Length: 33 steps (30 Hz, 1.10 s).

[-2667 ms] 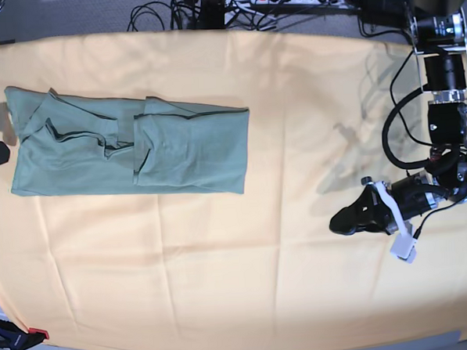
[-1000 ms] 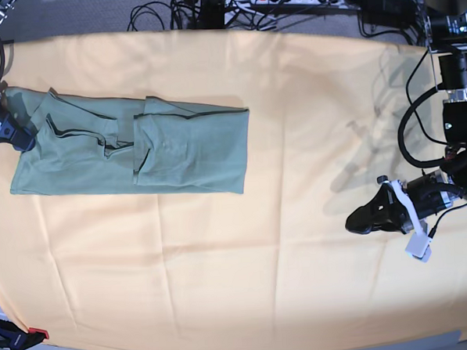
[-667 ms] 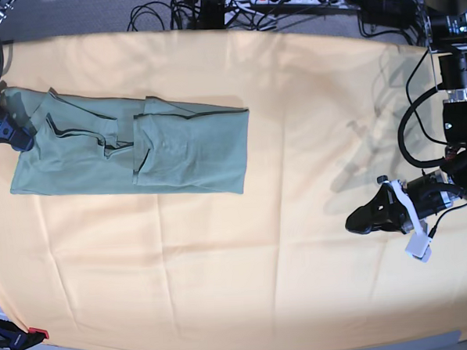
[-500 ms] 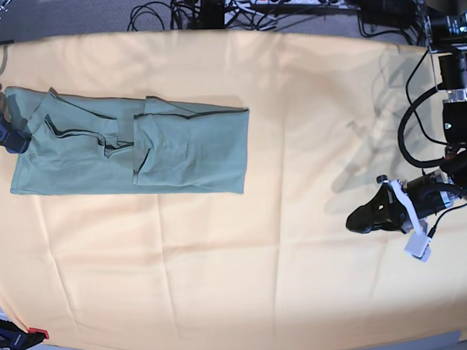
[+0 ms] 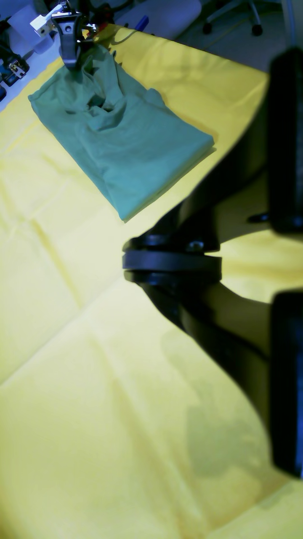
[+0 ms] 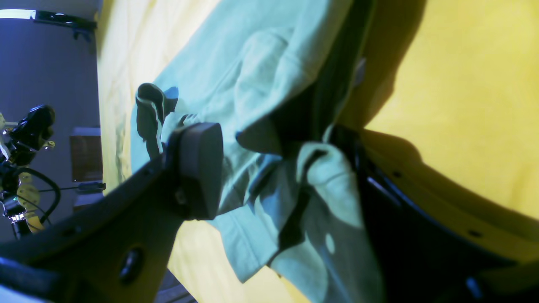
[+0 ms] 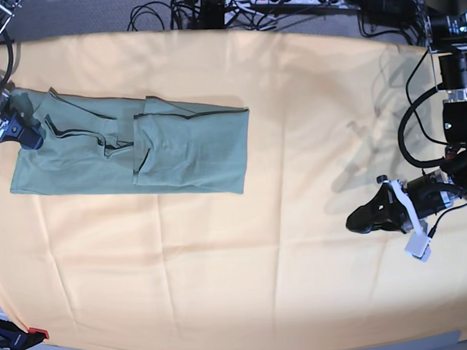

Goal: Fold the T-shirt properly

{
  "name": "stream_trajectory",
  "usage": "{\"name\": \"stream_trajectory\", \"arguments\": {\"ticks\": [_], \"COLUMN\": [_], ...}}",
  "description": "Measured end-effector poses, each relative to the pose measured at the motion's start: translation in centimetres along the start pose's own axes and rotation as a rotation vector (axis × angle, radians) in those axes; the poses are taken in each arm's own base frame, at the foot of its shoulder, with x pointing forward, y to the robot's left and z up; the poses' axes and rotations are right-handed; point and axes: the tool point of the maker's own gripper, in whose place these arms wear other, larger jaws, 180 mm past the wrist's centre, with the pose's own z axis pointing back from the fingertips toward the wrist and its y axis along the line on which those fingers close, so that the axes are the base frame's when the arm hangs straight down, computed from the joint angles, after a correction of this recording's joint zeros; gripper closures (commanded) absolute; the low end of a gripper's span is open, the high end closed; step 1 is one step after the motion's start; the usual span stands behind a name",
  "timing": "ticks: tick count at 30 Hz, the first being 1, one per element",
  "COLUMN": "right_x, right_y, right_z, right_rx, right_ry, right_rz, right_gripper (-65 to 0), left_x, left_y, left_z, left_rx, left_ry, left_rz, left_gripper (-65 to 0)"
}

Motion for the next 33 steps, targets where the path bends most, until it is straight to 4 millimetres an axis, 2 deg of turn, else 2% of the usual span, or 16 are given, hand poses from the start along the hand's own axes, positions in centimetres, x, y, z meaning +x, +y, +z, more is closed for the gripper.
{"name": "stream_trajectory", "arguments": {"ticks": [2, 3, 4, 8, 10, 17, 25, 31, 33], "right_x": [0.0, 0.0, 0.0, 0.1, 0.1, 0.4, 2.9, 3.2, 3.9], "right_y": [0.0, 0.0, 0.0, 0.0, 0.0, -0.1, -0.4, -0.6, 0.1], "right_z": [0.0, 0.0, 0.0, 0.0, 0.0, 0.3, 2.0, 2.5, 2.7], "right_rx": [0.000, 0.000, 0.000, 0.000, 0.000, -0.009, -0.052, -0.121, -0.130], "right_ry": [0.000, 0.000, 0.000, -0.004, -0.008, -0.005, -0.011, 0.037, 0.041], "right_rz": [0.000, 0.000, 0.000, 0.000, 0.000, 0.007, 0.065, 0.137, 0.187], "right_gripper": [-38.5, -36.1, -31.5, -5.7, -0.1, 0.0, 0.0, 0.0, 0.0], "left_x": [0.0, 0.0, 0.0, 0.0, 0.0, 0.0, 0.0, 0.1, 0.1], "left_y": [0.0, 0.0, 0.0, 0.0, 0.0, 0.0, 0.0, 0.0, 0.0], "left_z": [0.0, 0.0, 0.0, 0.0, 0.0, 0.0, 0.0, 0.0, 0.0], "left_rx": [0.000, 0.000, 0.000, 0.000, 0.000, 0.000, 0.000, -0.001, -0.001], "left_ry": [0.000, 0.000, 0.000, 0.000, 0.000, -0.001, -0.002, -0.006, -0.009], "left_rz": [0.000, 0.000, 0.000, 0.000, 0.000, 0.000, 0.000, 0.001, 0.001], "left_gripper": [0.0, 0.0, 0.0, 0.0, 0.0, 0.0, 0.0, 0.0, 0.0]}}
